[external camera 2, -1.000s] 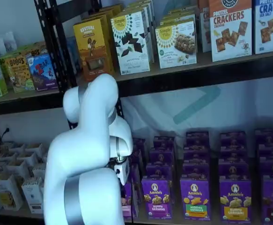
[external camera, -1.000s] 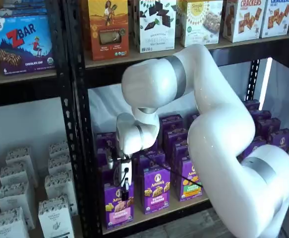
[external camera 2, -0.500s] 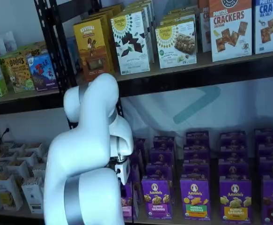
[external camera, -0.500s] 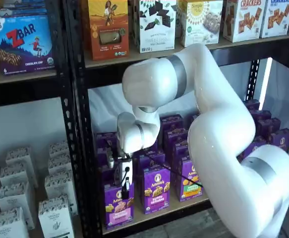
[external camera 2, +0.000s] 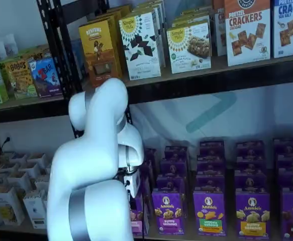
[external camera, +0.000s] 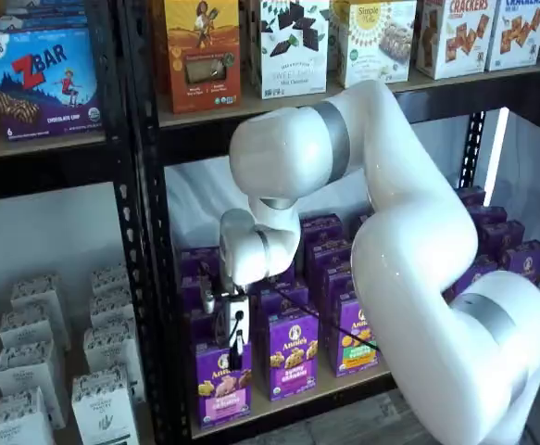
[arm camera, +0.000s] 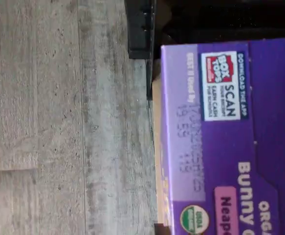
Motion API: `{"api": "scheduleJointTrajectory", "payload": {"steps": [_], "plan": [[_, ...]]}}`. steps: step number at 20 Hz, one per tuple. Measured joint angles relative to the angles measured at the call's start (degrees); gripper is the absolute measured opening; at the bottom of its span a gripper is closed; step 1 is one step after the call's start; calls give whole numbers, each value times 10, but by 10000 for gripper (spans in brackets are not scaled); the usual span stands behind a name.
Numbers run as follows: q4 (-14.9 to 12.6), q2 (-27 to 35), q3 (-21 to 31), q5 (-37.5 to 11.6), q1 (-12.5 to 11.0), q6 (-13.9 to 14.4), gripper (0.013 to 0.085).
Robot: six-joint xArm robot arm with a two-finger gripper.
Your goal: Pick up the purple box with a pink patch in the middle, on the bottom shelf, the first box from the left
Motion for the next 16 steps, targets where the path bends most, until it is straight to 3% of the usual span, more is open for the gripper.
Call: {"api": "scheduleJointTrajectory", "payload": {"steps": [7,10,16], "plan": [[0,-4,5,-2,-2,-2,410],[1,-6,9,-4,-1,-2,330],[-11,-16,22,-4,0,10,330]]}}
